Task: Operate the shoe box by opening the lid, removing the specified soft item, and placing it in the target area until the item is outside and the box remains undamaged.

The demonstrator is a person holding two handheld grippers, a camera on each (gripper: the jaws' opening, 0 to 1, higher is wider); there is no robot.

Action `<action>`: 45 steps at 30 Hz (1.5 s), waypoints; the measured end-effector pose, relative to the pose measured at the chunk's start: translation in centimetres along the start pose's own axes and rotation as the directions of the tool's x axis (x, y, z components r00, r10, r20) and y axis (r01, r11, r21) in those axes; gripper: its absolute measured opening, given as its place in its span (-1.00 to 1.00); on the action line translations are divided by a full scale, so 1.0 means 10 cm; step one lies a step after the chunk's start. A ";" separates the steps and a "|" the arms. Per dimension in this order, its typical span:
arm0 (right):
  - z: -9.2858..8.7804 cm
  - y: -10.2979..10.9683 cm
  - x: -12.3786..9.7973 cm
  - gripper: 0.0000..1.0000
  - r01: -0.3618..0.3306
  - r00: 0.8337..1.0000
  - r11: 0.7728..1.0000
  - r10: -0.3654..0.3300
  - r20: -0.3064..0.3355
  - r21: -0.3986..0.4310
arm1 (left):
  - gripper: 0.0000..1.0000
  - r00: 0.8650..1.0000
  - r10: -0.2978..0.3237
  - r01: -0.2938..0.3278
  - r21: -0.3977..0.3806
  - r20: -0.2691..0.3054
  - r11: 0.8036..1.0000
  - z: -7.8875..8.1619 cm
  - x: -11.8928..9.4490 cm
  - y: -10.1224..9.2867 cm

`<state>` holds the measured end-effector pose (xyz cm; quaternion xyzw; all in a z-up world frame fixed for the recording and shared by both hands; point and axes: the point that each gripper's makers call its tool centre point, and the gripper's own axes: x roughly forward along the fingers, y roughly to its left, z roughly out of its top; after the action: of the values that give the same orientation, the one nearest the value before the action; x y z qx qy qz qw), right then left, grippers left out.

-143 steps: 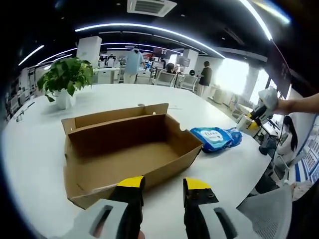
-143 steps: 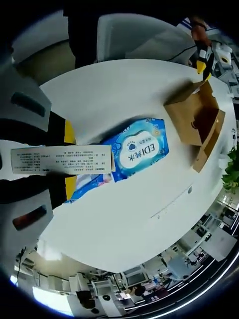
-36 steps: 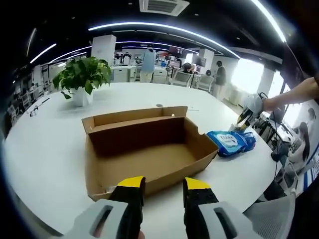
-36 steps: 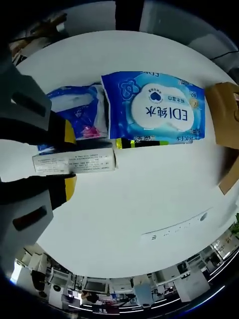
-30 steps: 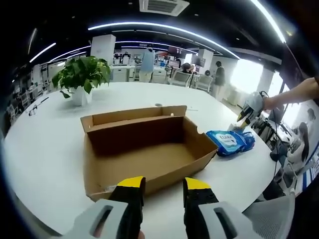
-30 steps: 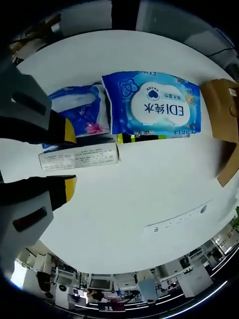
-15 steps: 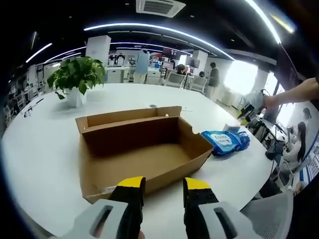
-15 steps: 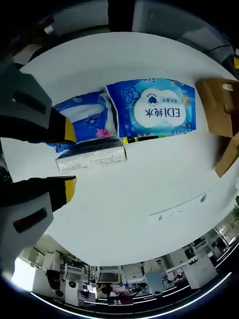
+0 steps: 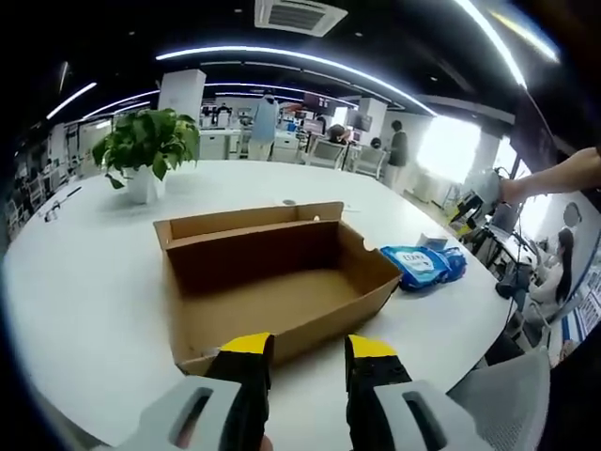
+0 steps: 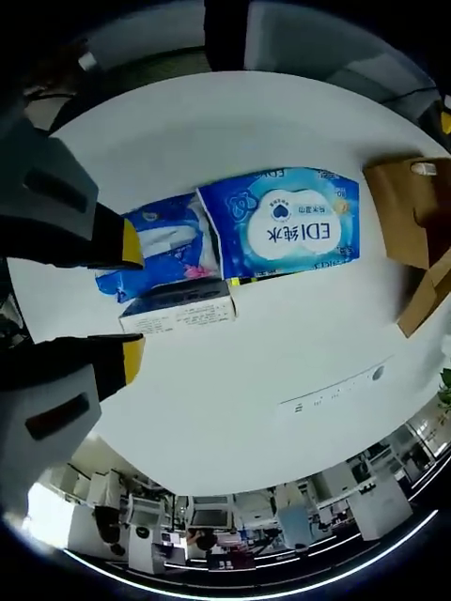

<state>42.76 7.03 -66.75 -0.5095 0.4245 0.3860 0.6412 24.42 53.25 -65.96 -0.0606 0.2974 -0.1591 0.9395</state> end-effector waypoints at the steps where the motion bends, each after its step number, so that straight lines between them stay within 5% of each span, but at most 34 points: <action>1: 0.02 0.00 -0.01 -0.53 0.002 1.000 1.000 -0.002 0.002 0.006 | -0.39 1.000 0.000 0.000 0.001 0.001 1.000 0.00 -0.01 0.01; 6: 0.12 0.00 -0.06 -0.52 0.019 1.000 0.997 -0.020 0.021 0.070 | -0.39 1.000 0.001 -0.001 -0.004 0.013 1.000 0.02 -0.09 0.10; 11: 0.30 -0.07 -0.12 -0.51 0.058 0.994 0.973 -0.078 0.079 0.222 | -0.39 1.000 0.001 -0.001 -0.006 0.024 1.000 0.02 -0.15 0.18; 19: 0.69 -0.03 -0.23 -0.48 0.034 0.959 0.865 -0.169 0.227 0.501 | -0.39 0.999 -0.003 0.004 -0.029 0.041 1.000 0.03 -0.19 0.28; 30: 1.12 0.28 -0.26 -0.35 -0.090 0.903 0.767 -0.206 0.376 0.635 | -0.39 0.998 -0.028 0.028 -0.019 0.048 0.999 0.06 -0.21 0.35; 45: 2.00 0.70 -0.33 -0.22 -0.179 0.836 0.782 -0.199 0.512 0.596 | -0.39 0.998 -0.026 0.028 -0.028 0.050 0.999 0.01 -0.28 0.47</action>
<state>38.19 27.76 -63.50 -0.1386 0.3227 0.3498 0.8685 23.57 58.57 -65.32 -0.0819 0.2752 -0.1659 0.9434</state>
